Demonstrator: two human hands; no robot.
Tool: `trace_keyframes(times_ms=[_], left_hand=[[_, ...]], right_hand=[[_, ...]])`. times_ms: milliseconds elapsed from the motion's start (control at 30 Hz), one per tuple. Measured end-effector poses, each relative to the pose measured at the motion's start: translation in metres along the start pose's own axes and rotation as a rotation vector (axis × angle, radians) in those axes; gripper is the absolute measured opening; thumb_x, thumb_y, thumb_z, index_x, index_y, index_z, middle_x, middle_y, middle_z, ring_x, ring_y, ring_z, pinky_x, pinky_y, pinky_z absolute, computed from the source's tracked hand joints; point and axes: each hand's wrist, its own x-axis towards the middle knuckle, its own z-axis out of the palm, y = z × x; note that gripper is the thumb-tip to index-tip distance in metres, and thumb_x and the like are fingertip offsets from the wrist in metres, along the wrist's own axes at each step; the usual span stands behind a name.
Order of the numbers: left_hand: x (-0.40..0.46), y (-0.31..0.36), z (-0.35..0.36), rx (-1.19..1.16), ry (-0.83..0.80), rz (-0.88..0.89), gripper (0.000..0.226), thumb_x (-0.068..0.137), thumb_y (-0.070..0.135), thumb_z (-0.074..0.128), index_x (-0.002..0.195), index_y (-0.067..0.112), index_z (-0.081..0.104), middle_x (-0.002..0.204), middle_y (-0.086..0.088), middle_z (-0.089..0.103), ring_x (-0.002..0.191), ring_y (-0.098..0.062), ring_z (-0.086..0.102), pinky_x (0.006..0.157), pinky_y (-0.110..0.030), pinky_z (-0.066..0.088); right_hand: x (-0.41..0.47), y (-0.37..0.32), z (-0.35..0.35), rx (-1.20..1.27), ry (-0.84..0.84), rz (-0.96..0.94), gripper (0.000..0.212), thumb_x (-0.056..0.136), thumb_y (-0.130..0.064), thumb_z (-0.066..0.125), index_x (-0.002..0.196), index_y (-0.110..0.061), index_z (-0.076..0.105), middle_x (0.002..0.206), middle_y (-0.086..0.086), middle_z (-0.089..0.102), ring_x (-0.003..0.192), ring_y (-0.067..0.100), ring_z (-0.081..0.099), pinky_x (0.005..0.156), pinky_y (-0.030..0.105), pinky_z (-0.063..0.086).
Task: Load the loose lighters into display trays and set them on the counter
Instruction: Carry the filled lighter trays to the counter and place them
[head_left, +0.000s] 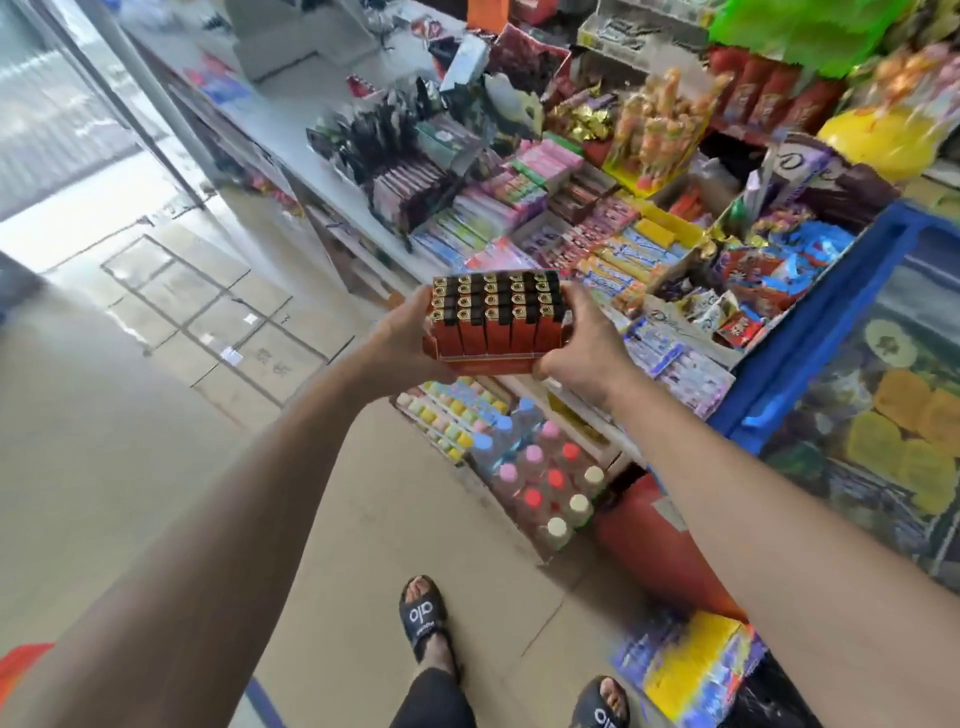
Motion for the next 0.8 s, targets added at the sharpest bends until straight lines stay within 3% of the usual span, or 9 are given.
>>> trace_keyframes(times_ms=[100, 200, 300, 467, 633, 800], left_hand=[[0.012, -0.029, -0.058, 0.015, -0.005, -0.023, 0.103, 0.056, 0.014, 0.081, 0.148, 0.018, 0.035, 0.130, -0.012, 0.058, 0.118, -0.034, 0.061, 0.095, -0.057, 0.054], [0.030, -0.054, -0.111, 0.056, -0.008, -0.042, 0.096, 0.066, 0.003, 0.083, 0.147, 0.021, 0.035, 0.127, -0.009, 0.061, 0.114, -0.030, 0.063, 0.097, -0.055, 0.054], [0.052, -0.072, -0.160, 0.073, -0.023, -0.030, 0.093, 0.072, -0.005, 0.081, 0.148, 0.021, 0.033, 0.129, -0.010, 0.059, 0.117, -0.029, 0.062, 0.099, -0.053, 0.053], [0.097, -0.092, -0.222, 0.143, -0.034, 0.004, 0.092, 0.070, -0.006, 0.083, 0.146, 0.014, 0.036, 0.130, -0.011, 0.060, 0.119, -0.029, 0.060, 0.101, -0.052, 0.052], [0.156, -0.106, -0.260, 0.174, -0.043, 0.043, 0.091, 0.069, -0.002, 0.085, 0.144, 0.017, 0.038, 0.123, -0.004, 0.063, 0.113, -0.024, 0.062, 0.100, -0.050, 0.053], [0.232, -0.118, -0.291, 0.176, -0.084, 0.046, 0.083, 0.068, -0.003, 0.086, 0.136, 0.020, 0.042, 0.113, -0.005, 0.069, 0.101, -0.020, 0.070, 0.088, -0.050, 0.060]], right_hand=[[0.033, -0.032, 0.049, 0.027, 0.023, 0.005, 0.075, 0.058, 0.007, 0.072, 0.118, -0.030, 0.046, 0.092, -0.013, 0.064, 0.076, -0.006, 0.064, 0.060, 0.012, 0.050], [0.066, -0.062, 0.090, 0.065, 0.019, 0.017, 0.082, 0.052, -0.003, 0.074, 0.124, -0.032, 0.048, 0.094, -0.013, 0.067, 0.080, 0.002, 0.067, 0.067, 0.022, 0.055], [0.100, -0.090, 0.122, 0.129, 0.032, 0.030, 0.084, 0.043, -0.012, 0.071, 0.118, -0.039, 0.045, 0.097, -0.010, 0.069, 0.072, -0.005, 0.065, 0.061, 0.015, 0.053], [0.158, -0.121, 0.154, 0.109, 0.076, 0.022, 0.079, 0.053, -0.002, 0.076, 0.117, -0.038, 0.047, 0.102, -0.006, 0.069, 0.088, 0.014, 0.069, 0.075, 0.033, 0.059], [0.219, -0.137, 0.165, 0.110, 0.096, 0.037, 0.081, 0.051, -0.005, 0.073, 0.121, -0.035, 0.046, 0.102, -0.005, 0.068, 0.089, 0.014, 0.067, 0.071, 0.032, 0.055], [0.289, -0.140, 0.171, 0.175, 0.118, 0.066, 0.082, 0.061, 0.006, 0.075, 0.130, -0.026, 0.045, 0.109, 0.006, 0.068, 0.098, 0.027, 0.069, 0.081, 0.049, 0.060]])
